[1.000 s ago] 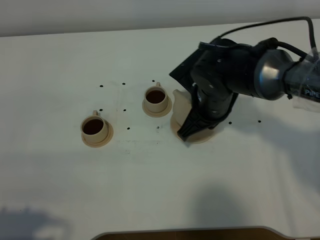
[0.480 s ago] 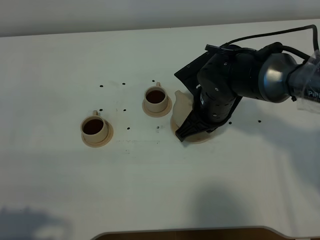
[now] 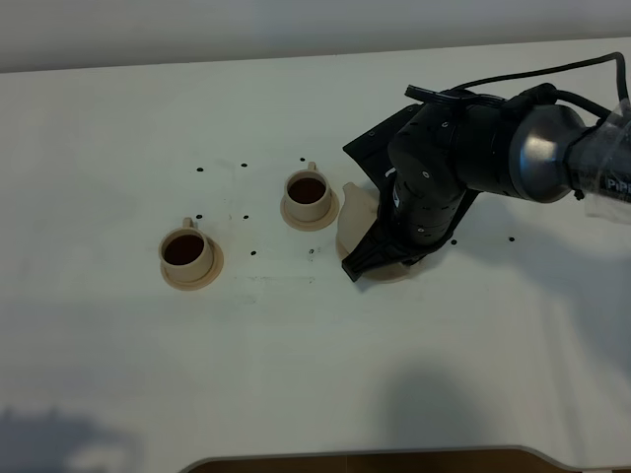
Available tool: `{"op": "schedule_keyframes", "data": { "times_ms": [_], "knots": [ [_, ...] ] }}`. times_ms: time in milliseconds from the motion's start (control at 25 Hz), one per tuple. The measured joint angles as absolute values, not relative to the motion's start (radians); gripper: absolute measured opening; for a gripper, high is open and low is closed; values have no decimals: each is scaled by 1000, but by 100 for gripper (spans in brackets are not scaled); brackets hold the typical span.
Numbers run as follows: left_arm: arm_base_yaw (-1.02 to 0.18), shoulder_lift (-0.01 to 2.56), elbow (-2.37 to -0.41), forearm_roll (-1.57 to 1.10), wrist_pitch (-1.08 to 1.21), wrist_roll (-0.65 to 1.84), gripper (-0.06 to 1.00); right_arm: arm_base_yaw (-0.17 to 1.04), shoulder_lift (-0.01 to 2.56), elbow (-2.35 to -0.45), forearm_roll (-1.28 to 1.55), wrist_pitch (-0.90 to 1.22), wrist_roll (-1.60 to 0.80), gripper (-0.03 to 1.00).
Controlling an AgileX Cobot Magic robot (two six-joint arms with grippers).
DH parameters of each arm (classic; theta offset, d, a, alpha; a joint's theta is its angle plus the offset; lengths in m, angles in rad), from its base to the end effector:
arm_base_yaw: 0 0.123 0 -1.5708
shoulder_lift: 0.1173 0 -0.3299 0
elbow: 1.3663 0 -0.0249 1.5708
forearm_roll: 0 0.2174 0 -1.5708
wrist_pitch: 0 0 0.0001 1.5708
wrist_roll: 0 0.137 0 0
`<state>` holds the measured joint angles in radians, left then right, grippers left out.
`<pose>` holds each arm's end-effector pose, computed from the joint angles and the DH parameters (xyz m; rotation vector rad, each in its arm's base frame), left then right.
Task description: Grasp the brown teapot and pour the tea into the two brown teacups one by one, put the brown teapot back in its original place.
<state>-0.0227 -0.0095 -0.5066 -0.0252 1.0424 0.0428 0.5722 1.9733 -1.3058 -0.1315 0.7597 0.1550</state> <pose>-0.0392 -0.0021 0.2440 0.0669 2.0086 -0.0172 0.3354 0.2013 0.1782 -0.7180 2.7996 -0.0183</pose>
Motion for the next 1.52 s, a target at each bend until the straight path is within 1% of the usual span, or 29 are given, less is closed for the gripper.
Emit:
{"op": "schedule_keyframes", "data": {
  "times_ms": [520,640,720,920,1040,1280,1520],
  "knots": [
    [-23,-9,-507,-25,1042,43,45,572,1988,-1306,-119,753,154,11],
    [-23,-9,-507,-25,1042,43,45,572,1988,-1306,-119,754,154,14],
    [-23,-9,-507,-25,1042,43,45,572,1988,-1306,-119,755,155,18],
    [-23,-9,-507,-25,1042,43,45,572,1988,-1306,-124,818,158,37],
    [-23,-9,-507,-25,1042,43,45,572,1975,-1306,-131,891,158,43],
    [-23,-9,-507,-25,1042,43,45,572,1834,-1280,-91,1061,138,44],
    [-23,-9,-507,-25,1042,43,45,572,1554,-1062,0,1084,109,44]
  ]
}}
